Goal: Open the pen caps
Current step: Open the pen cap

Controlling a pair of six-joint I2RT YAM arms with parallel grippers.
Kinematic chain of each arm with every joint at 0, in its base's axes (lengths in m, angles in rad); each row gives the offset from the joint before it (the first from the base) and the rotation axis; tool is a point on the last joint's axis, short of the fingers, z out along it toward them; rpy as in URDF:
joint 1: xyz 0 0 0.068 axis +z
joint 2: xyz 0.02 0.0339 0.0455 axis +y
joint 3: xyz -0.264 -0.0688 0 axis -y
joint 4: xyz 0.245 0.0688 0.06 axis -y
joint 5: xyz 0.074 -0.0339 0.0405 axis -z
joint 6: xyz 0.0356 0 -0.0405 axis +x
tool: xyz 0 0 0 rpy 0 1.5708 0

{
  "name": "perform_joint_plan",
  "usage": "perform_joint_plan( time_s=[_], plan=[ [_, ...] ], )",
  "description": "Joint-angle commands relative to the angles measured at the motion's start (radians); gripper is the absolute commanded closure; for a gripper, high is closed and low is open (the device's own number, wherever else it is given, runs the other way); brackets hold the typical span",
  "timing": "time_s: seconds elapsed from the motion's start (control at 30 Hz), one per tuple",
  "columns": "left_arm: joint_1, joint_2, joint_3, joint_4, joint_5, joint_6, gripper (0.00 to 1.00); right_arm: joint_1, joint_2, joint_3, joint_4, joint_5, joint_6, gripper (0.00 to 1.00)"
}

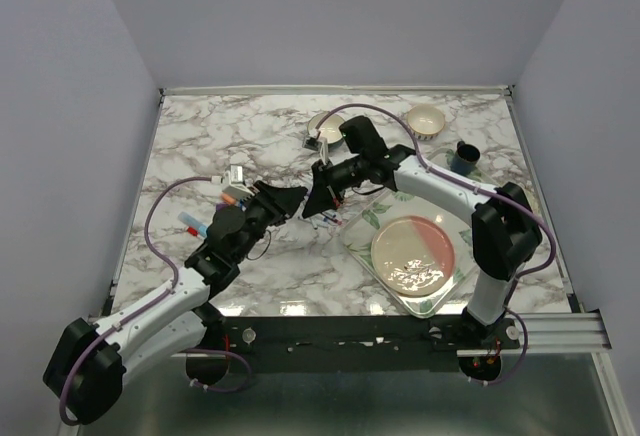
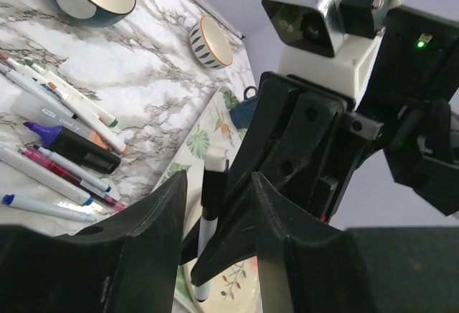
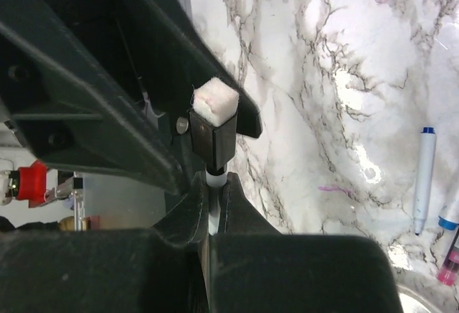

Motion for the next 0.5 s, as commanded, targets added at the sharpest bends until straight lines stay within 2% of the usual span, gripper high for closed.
perform_joint_plan(
  time_s=[0.0, 0.23, 0.47],
  plan=[
    [-0.006, -0.036, 0.061, -0.091, -0.067, 0.050, 0.50, 0.016, 0.012, 0.024, -0.012, -0.035, -0.030, 0.99],
    [-0.007, -0.013, 0.079, -0.114, -0.039, 0.082, 0.50, 0.013, 0.009, 0.025, -0.015, -0.047, -0.036, 0.99],
    [-0.006, 0.033, 0.096, -0.105, 0.016, 0.096, 0.58, 0.013, 0.005, 0.028, -0.022, -0.049, -0.047, 0.99]
  ],
)
